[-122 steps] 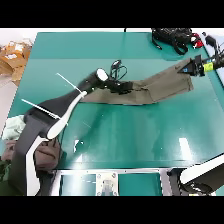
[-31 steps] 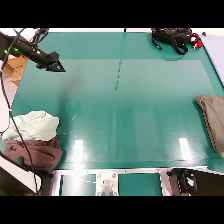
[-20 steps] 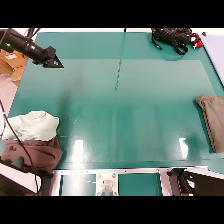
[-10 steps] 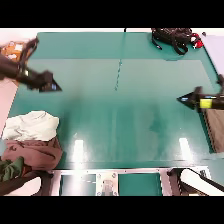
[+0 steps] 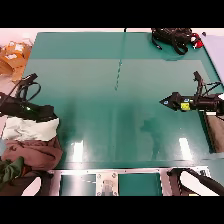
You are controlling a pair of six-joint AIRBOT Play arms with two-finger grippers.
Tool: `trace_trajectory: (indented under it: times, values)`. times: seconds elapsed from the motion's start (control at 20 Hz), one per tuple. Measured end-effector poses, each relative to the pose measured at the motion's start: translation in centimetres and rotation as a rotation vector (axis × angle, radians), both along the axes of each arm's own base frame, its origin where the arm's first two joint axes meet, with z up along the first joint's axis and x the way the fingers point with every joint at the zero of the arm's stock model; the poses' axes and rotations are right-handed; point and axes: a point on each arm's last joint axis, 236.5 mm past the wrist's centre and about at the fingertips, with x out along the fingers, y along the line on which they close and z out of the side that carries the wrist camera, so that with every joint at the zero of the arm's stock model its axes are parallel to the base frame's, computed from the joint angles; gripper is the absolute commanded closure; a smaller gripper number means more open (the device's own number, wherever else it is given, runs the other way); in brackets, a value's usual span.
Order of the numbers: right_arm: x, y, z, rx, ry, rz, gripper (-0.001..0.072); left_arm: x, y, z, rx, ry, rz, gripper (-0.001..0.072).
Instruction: Fold the shirts.
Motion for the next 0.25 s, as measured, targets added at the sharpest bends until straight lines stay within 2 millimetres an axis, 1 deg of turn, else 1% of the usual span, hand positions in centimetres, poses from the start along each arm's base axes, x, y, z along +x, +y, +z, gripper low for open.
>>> trace_trajectory:
  times: [0.25]
  values:
    - [-0.78, 0.82, 0.01, 0.010, 0.011, 0.044, 0.0622, -0.13, 0.48, -0.43, 0.021, -0.002, 0.012, 0.0682]
